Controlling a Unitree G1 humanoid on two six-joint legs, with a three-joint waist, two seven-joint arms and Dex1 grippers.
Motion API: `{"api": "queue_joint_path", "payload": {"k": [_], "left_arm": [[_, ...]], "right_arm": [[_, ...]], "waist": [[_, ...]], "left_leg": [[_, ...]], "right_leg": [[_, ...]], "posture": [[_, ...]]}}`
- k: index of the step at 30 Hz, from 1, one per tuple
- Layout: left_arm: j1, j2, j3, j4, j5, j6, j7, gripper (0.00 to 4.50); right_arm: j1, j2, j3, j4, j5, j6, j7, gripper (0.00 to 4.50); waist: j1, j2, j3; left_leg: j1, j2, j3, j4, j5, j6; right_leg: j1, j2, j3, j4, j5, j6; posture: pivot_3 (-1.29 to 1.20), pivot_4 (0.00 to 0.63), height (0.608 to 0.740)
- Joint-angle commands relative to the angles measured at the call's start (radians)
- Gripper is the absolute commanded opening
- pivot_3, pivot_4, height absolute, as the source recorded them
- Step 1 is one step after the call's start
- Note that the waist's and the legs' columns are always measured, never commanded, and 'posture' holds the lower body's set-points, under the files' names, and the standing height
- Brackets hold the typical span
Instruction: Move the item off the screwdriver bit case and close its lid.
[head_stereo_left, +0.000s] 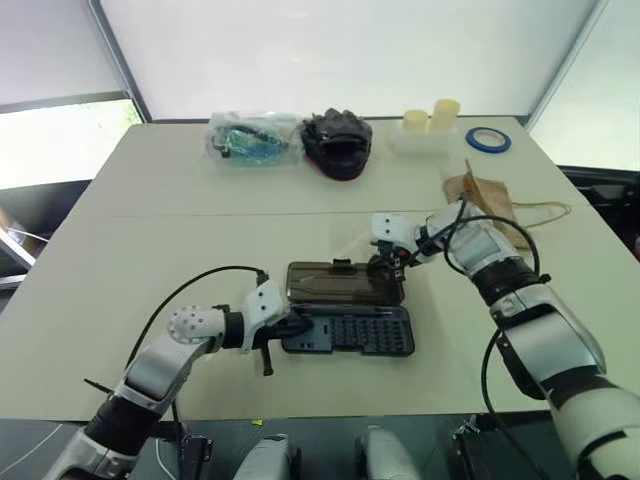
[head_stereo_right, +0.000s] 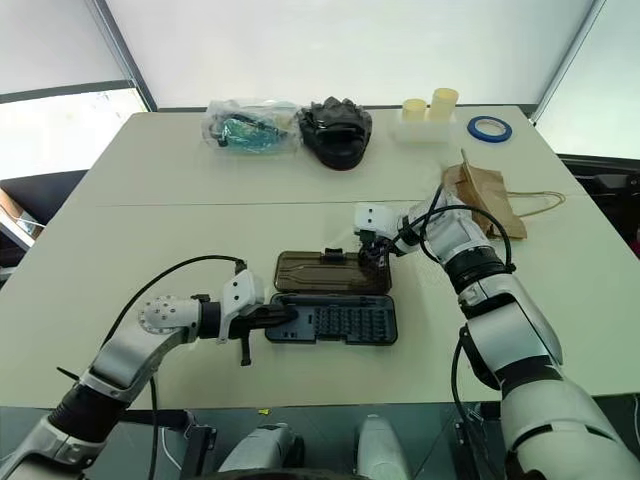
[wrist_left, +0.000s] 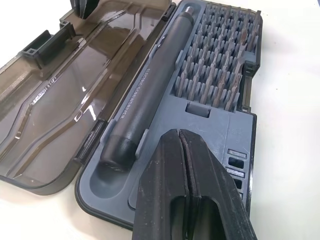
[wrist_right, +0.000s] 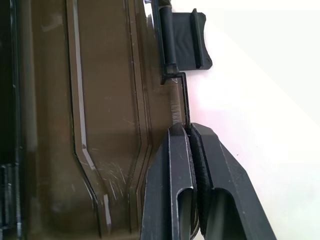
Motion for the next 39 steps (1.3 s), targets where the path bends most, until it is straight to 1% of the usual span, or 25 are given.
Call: {"api": "queue_joint_path", "payload": {"k": [1,4,5,7,9,11,12,13,14,15,16,18,20,23,26,28,30,33,36,39], "left_arm": [[0.038,0.017,-0.012,0.021,0.016,0.047,-0.003,0.00],[0.044,0.016,0.000,0.018,0.006,0.054,-0.007,0.00],[0.044,0.016,0.002,0.018,0.006,0.053,-0.008,0.00],[0.043,0.017,0.006,0.023,0.001,0.052,-0.015,0.00],[0.041,0.014,0.013,0.028,-0.006,0.049,-0.020,0.00],[0.040,0.007,0.028,0.033,-0.019,0.043,-0.022,0.00],[0.039,-0.014,0.055,0.031,-0.046,0.023,-0.019,0.00],[0.031,-0.073,0.116,0.023,-0.111,-0.037,-0.006,0.00],[0.024,-0.114,0.180,0.006,-0.190,0.011,0.032,0.00],[0.026,-0.125,0.214,-0.011,-0.229,0.021,0.029,0.00],[0.033,-0.119,0.241,-0.039,-0.266,0.057,0.022,0.00],[0.034,-0.111,0.299,-0.076,-0.362,0.160,0.038,0.00],[-0.002,-0.091,0.376,-0.056,-0.444,0.241,0.060,0.00],[-0.093,-0.088,0.448,0.050,-0.429,0.221,0.111,0.00],[-0.169,-0.101,0.471,0.157,-0.377,0.158,0.148,0.00],[-0.211,-0.119,0.440,0.263,-0.257,0.045,0.214,0.00],[-0.232,-0.131,0.386,0.349,-0.149,-0.047,0.241,0.00],[-0.247,-0.139,0.270,0.452,-0.013,-0.175,0.205,0.00],[-0.273,-0.157,0.203,0.525,0.036,-0.236,0.145,0.00],[-0.303,-0.187,0.180,0.585,0.017,-0.232,0.063,0.00]], "right_arm": [[0.047,-0.068,-0.089,-0.243,0.024,-0.053,-0.084,0.04],[0.141,-0.096,-0.158,-0.506,0.083,0.022,-0.099,0.04],[0.163,-0.100,-0.168,-0.557,0.092,0.044,-0.103,0.04],[0.256,-0.132,-0.183,-0.708,0.092,0.084,-0.105,0.04],[0.320,-0.155,-0.190,-0.797,0.085,0.105,-0.119,0.04],[0.352,-0.163,-0.191,-0.843,0.083,0.123,-0.135,0.04],[0.359,-0.165,-0.188,-0.850,0.070,0.111,-0.154,0.04],[0.362,-0.165,-0.185,-0.849,0.061,0.102,-0.171,0.04],[0.361,-0.164,-0.182,-0.841,0.048,0.081,-0.194,0.04],[0.357,-0.166,-0.175,-0.830,0.026,0.046,-0.218,0.04],[0.353,-0.169,-0.169,-0.822,0.014,0.023,-0.229,0.04],[0.348,-0.171,-0.163,-0.811,0.003,-0.005,-0.249,0.04],[0.348,-0.179,-0.164,-0.799,-0.003,-0.022,-0.258,0.04],[0.352,-0.184,-0.162,-0.794,-0.008,-0.031,-0.262,0.04],[0.360,-0.178,-0.163,-0.803,-0.008,-0.012,-0.266,0.04],[0.362,-0.178,-0.159,-0.809,-0.019,0.010,-0.270,0.04],[0.367,-0.178,-0.161,-0.818,-0.027,0.039,-0.276,0.04],[0.378,-0.175,-0.167,-0.841,-0.030,0.090,-0.283,0.04],[0.378,-0.171,-0.165,-0.853,-0.035,0.117,-0.298,0.04],[0.374,-0.166,-0.165,-0.861,-0.033,0.136,-0.307,0.04]], "waist": [[0.006,0.005,0.004],[0.008,0.009,0.006],[0.009,0.009,0.006],[0.012,0.009,0.006],[0.015,0.009,0.006],[0.015,0.009,0.006],[0.015,0.008,0.006],[0.014,0.009,0.006],[0.014,0.009,0.007],[0.014,0.006,0.011],[0.012,0.004,0.014],[0.008,0.004,0.015],[0.009,0.004,0.015],[0.017,0.003,0.016],[0.017,0.001,0.017],[0.015,0.001,0.017],[0.013,0.001,0.017],[0.013,0.001,0.017],[0.013,0.001,0.018],[0.014,0.000,0.018]], "left_leg": [[-0.003,0.000,0.000,0.001,0.000,0.000],[-0.007,0.000,0.001,0.001,0.000,0.000],[-0.009,0.000,0.001,0.001,0.000,0.000],[-0.013,0.000,0.001,0.002,0.000,-0.001],[-0.017,0.000,0.001,0.003,0.000,-0.001],[-0.018,0.000,0.001,0.004,0.000,-0.001],[-0.018,0.000,0.001,0.004,0.000,-0.001],[-0.018,0.000,0.001,0.004,0.000,-0.001],[-0.018,0.000,0.001,0.004,0.000,-0.001],[-0.018,0.000,0.001,0.004,0.000,-0.001],[-0.020,0.000,0.001,0.005,0.000,-0.001],[-0.021,0.000,0.001,0.005,0.001,-0.001],[-0.021,0.000,0.001,0.005,0.001,-0.001],[-0.021,0.000,0.001,0.006,0.001,-0.001],[-0.021,-0.001,0.001,0.007,0.001,-0.001],[-0.021,-0.001,0.001,0.006,0.001,-0.001],[-0.021,-0.001,0.001,0.006,0.001,-0.001],[-0.021,-0.001,0.001,0.006,0.001,-0.001],[-0.022,-0.001,0.001,0.006,0.001,-0.001],[-0.022,-0.001,0.001,0.006,0.001,-0.001]], "right_leg": [[-0.003,0.000,0.000,0.001,0.000,0.000],[-0.008,0.000,0.001,0.003,0.000,0.000],[-0.010,0.000,0.001,0.003,0.000,0.000],[-0.013,0.000,0.001,0.004,0.000,0.000],[-0.016,0.000,0.000,0.004,0.000,0.000],[-0.016,0.000,0.000,0.003,0.000,0.000],[-0.016,-0.001,0.000,0.003,0.000,0.000],[-0.016,-0.001,0.000,0.003,0.000,0.000],[-0.016,0.000,0.000,0.003,0.000,0.000],[-0.016,0.000,0.000,0.003,0.000,0.000],[-0.018,0.000,0.000,0.004,0.000,0.000],[-0.021,0.000,0.000,0.006,0.000,0.000],[-0.021,0.000,0.000,0.006,0.000,0.000],[-0.020,0.000,0.000,0.006,0.000,0.000],[-0.019,-0.001,-0.001,0.005,0.000,0.000],[-0.020,-0.001,-0.001,0.005,0.000,0.000],[-0.020,-0.001,-0.001,0.005,0.000,0.000],[-0.020,-0.001,-0.001,0.005,0.000,0.000],[-0.020,-0.001,-0.001,0.005,0.000,0.000],[-0.020,-0.001,-0.001,0.005,0.000,0.000]], "posture": [[0.00,0.150,0.740],[0.00,0.150,0.740],[0.00,0.150,0.740],[0.00,0.150,0.740],[0.00,0.150,0.740],[0.00,0.150,0.740],[0.00,0.150,0.740],[0.00,0.150,0.740],[0.00,0.150,0.740],[0.00,0.150,0.740],[0.00,0.150,0.740],[0.00,0.150,0.740],[0.00,0.150,0.740],[0.00,0.150,0.740],[0.00,0.150,0.740],[0.00,0.150,0.740],[0.00,0.150,0.740],[0.00,0.150,0.740],[0.00,0.150,0.740],[0.00,0.150,0.740]]}}
